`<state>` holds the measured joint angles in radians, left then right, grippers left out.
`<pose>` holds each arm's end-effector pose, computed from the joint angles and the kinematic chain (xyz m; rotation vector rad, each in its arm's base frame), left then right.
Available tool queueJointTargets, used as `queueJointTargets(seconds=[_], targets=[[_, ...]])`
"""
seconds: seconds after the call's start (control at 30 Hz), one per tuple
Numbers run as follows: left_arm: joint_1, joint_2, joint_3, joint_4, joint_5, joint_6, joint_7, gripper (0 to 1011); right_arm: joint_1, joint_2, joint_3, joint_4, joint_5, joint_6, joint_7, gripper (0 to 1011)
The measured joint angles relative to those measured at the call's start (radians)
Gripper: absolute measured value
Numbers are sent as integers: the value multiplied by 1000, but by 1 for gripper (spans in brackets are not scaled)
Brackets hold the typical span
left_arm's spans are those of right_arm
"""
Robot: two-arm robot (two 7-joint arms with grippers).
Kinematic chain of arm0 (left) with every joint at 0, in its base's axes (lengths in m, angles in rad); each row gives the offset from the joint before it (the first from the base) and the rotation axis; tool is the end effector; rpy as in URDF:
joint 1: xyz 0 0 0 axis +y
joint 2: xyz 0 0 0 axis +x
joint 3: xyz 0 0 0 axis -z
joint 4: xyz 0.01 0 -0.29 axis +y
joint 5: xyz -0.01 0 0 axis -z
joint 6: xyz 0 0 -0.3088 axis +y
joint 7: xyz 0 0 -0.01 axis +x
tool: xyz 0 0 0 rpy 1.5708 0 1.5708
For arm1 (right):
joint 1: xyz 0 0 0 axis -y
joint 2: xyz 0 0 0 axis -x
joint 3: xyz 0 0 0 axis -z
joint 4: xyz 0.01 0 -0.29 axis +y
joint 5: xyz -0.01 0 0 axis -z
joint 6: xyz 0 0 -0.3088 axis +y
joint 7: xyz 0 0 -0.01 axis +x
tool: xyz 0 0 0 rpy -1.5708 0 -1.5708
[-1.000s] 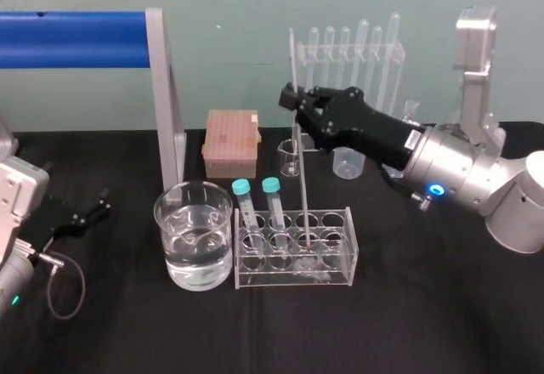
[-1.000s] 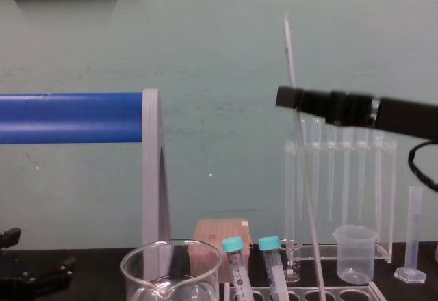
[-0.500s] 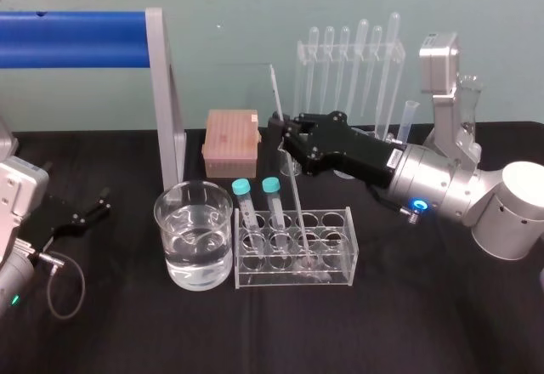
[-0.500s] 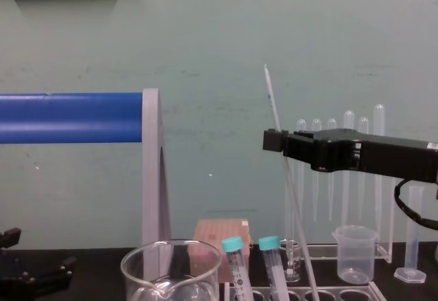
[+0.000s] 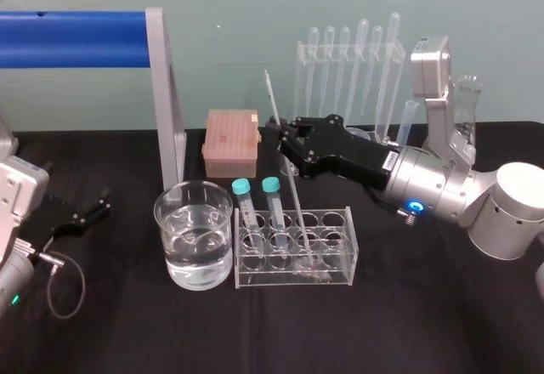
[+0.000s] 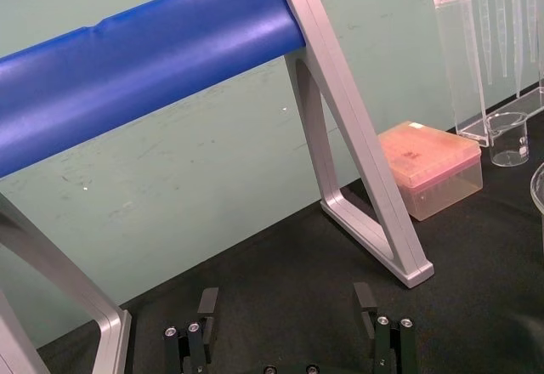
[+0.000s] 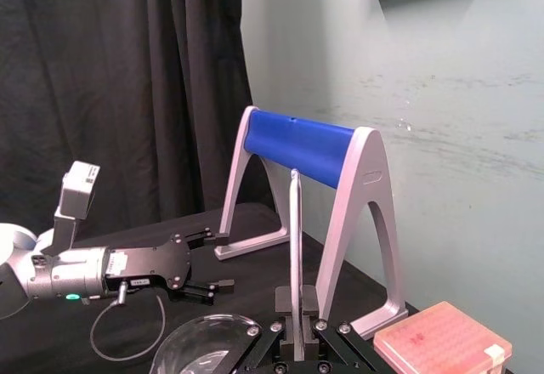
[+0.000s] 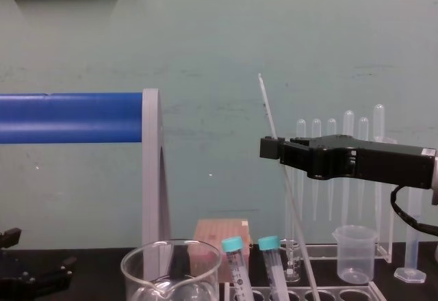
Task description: Hold the thermometer with one hand and immerse one end into the beaker, then reinsert it into the test tube rack.
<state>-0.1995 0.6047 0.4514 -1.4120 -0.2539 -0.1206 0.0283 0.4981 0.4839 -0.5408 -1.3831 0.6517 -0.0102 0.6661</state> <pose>0.3581 0.0827 -0.3023 0.3044 -0.2851 1.2479 0.4307 -0.0207 -0.2153 0.0462 -0.0423 -0.5346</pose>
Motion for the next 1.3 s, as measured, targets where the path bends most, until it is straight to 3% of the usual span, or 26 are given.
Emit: queueJointTargets(seconds=[0.13,0.27,0.37,0.4,0.47,0.6,0.67,0.73,0.87,1.13,1.2,1.3], targets=[[0,0,0,0,0,0,0,1008,0,1,0,-1,1,0,0,52],[0,0,0,0,0,0,0,1008,-1,1,1,-2,2,0,0,151],[0,0,0,0,0,0,0,1008,-1,1,1,-2,3,0,-1,162],[0,0,0,0,0,0,0,1008,-1,1,1,-2,3,0,-1,247],[0,0,0,0,0,0,0,1008,-1,2,1,-3,3,0,-1,326],[0,0,0,0,0,0,0,1008,-1,2,1,-3,4,1,-1,417],[0,0,0,0,0,0,0,1008,-2,2,1,-3,4,1,-1,531],[0,0,0,0,0,0,0,1008,-2,2,2,-4,4,1,-1,554],[0,0,0,0,0,0,0,1008,-2,3,1,-4,5,1,-1,732],[0,0,0,0,0,0,0,1008,-4,3,5,-7,9,5,-4,939],[0,0,0,0,0,0,0,1008,-13,1,24,-21,23,11,-20,998],[0,0,0,0,0,0,0,1008,-26,-1,56,-42,38,13,-63,1003]])
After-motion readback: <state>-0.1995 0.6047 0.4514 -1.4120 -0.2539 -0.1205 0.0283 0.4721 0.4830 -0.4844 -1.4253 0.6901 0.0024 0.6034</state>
